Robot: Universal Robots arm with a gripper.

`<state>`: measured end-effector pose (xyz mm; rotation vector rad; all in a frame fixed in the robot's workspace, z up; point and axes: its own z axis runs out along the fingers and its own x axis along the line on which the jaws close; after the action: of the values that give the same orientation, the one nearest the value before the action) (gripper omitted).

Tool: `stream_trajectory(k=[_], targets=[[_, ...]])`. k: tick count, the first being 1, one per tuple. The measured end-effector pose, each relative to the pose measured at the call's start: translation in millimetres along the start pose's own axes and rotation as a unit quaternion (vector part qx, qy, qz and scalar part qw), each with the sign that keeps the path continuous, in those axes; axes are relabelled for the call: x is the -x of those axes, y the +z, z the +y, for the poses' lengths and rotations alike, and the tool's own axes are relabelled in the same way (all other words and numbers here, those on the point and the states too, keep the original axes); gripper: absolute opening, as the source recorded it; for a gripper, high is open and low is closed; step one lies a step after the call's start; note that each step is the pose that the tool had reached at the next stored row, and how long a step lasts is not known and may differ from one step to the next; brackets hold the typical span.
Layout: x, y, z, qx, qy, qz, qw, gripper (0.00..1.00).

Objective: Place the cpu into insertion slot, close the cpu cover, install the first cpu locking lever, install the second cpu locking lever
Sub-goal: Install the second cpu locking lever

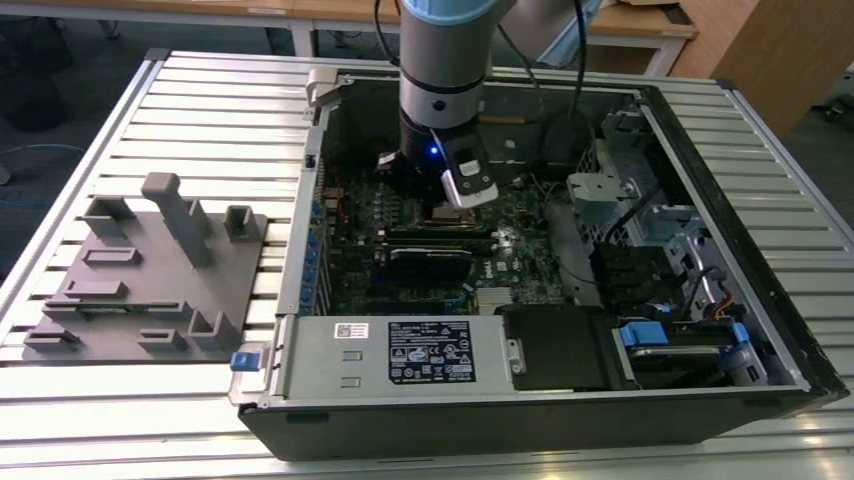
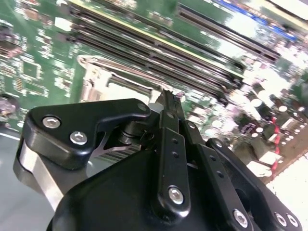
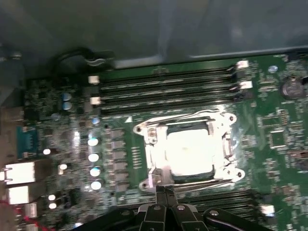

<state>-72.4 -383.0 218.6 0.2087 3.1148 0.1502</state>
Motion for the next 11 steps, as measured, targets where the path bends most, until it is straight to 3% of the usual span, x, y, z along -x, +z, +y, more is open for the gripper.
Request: stream_trajectory(k=[4, 11], targets=[[9.6, 0.3, 1.9, 0.0, 0.0, 0.0, 1.0, 0.1], [9.7, 1.6, 12.4, -0.0001, 0.0, 0.0, 1.0, 0.1]])
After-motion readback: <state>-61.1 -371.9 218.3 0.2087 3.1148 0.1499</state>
